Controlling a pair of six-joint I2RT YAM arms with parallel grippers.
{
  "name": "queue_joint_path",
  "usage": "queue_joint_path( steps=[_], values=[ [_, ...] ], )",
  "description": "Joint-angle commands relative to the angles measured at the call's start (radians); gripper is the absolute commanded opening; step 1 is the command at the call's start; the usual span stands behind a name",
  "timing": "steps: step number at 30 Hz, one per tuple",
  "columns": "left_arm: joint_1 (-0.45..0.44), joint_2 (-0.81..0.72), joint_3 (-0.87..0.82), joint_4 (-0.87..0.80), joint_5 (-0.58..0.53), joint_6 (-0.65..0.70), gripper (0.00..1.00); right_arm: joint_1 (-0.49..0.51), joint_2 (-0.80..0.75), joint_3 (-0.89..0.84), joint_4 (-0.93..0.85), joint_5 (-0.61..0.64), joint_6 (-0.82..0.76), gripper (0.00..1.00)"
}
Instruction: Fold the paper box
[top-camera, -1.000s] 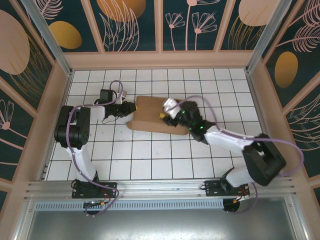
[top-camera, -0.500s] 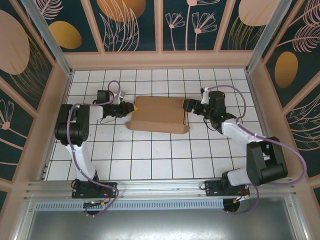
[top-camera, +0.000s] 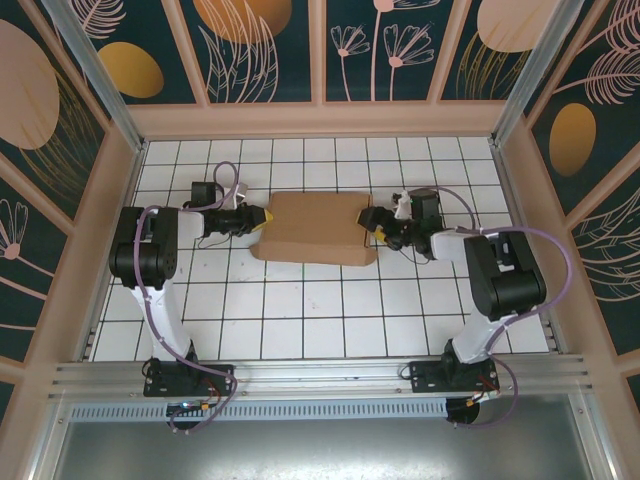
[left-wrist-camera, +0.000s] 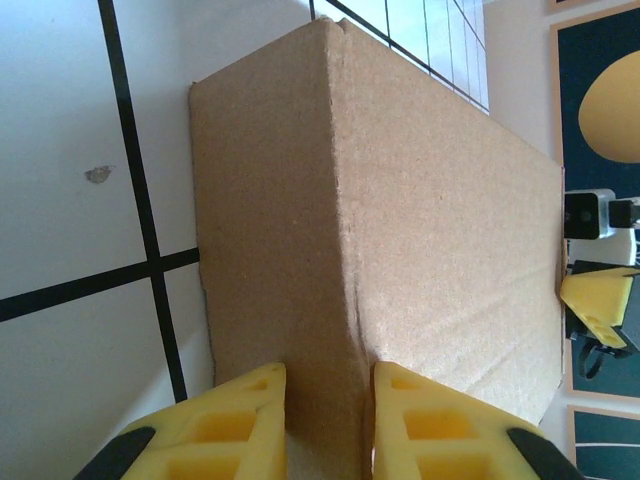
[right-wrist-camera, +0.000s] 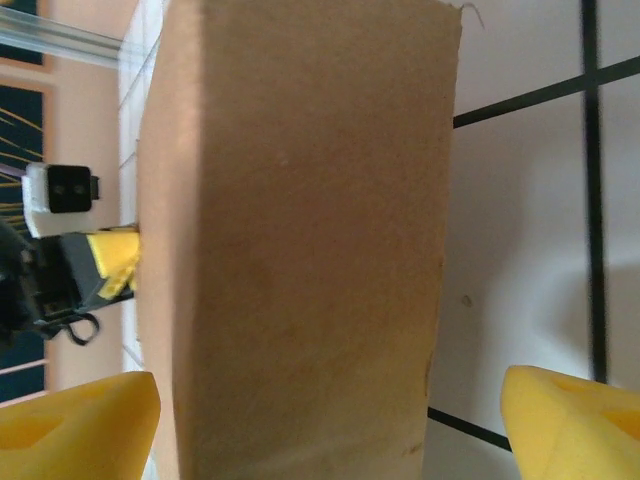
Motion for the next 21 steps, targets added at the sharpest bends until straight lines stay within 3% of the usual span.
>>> queue_joint_path(
  steps=[1,3,7,10,15,17,21],
  values=[
    [0.015,0.069,-0.027,-0.085,-0.076,0.019,0.2,0.001,0.076,-0.002,0.219,-0.134,0.158,0.88],
    [0.015,0.078,-0.024,-0.086,-0.075,0.019,0.2,0.019,0.102,-0.002,0.304,-0.151,0.221,0.85],
    [0.015,0.067,-0.019,-0.089,-0.08,0.018,0.21,0.04,0.113,-0.004,0.379,-0.138,0.292,0.64],
    [0.015,0.025,-0.015,-0.098,-0.108,0.016,0.32,0.028,0.077,-0.024,0.358,-0.108,0.296,0.55],
    [0.015,-0.156,-0.026,-0.084,-0.216,-0.001,0.47,0.014,0.023,-0.054,0.303,-0.097,0.292,0.52],
    [0.015,-0.263,-0.039,-0.06,-0.31,-0.009,0.58,0.013,0.008,-0.074,0.317,-0.095,0.319,0.52],
    [-0.023,-0.455,-0.112,-0.044,-0.48,0.044,0.61,0.002,-0.011,-0.1,0.304,-0.073,0.363,0.5]
  ],
)
